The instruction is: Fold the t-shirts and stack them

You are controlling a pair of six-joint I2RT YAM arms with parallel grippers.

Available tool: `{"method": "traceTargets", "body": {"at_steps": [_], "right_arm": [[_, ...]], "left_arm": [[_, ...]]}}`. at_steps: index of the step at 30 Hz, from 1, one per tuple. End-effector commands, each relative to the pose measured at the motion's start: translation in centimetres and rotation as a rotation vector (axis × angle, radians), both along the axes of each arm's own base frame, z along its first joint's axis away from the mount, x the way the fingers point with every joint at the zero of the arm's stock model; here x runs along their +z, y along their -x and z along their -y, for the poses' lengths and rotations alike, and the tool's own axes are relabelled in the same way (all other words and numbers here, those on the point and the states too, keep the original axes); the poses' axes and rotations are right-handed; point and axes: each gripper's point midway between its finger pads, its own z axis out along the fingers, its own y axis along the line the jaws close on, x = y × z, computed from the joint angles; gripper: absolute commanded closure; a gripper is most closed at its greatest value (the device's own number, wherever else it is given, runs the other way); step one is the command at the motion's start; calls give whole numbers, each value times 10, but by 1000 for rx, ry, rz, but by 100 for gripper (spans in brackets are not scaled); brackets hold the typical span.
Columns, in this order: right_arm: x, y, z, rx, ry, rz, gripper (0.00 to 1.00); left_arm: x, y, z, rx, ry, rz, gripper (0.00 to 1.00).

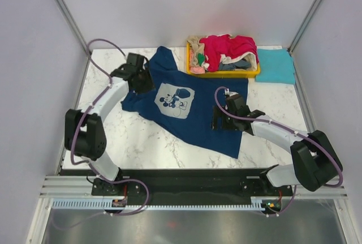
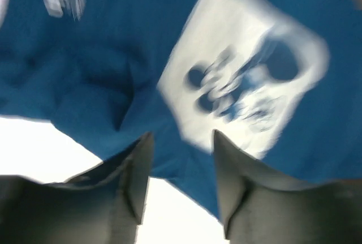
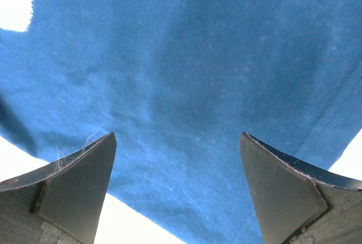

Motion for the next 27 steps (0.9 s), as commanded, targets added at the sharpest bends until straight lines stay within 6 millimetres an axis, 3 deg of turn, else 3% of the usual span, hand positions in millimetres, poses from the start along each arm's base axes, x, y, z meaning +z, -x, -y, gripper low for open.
{"method": "traceTargets", "body": {"at_steps": [1,2,3,4,5,8,11,12,13,14,19,24,27], "right_arm": [[11,-5,3,3,17,49,2],[11,-4,5,1,21,51,2],[8,-2,7,2,24,46,2],[7,-2,6,4,23,42,2],[3,0,5,8,25,32,2],[-1,-3,1,17,16,26,2],[-3,-5,-6,41,-3,14,2],[-1,-7,-8,45,-9,18,2],[-1,-8,-8,49,-6,18,2],[-1,-8,-8,49,-4,19,2],[-1,-10,-8,55,1,24,2],[-6,-8,-5,63,21,19,2],[-8,-7,-3,62,33,17,2]], "left_arm": [[-40,51,-1,-40,-82,-145,43],[-62,70,-11,12,-72,-185,41],[-60,74,-16,46,-56,-151,40],[-47,73,-19,79,-25,-74,40],[-62,89,-25,106,-23,-90,40],[-67,102,-42,191,-24,-26,40],[-72,103,-51,238,13,44,36],[-65,101,-49,226,55,93,31],[-75,104,-55,248,65,92,29],[-69,95,-52,236,110,142,27],[-84,76,-66,255,156,164,28],[-88,54,-63,234,219,214,32],[-95,51,-59,223,237,212,34]]}}
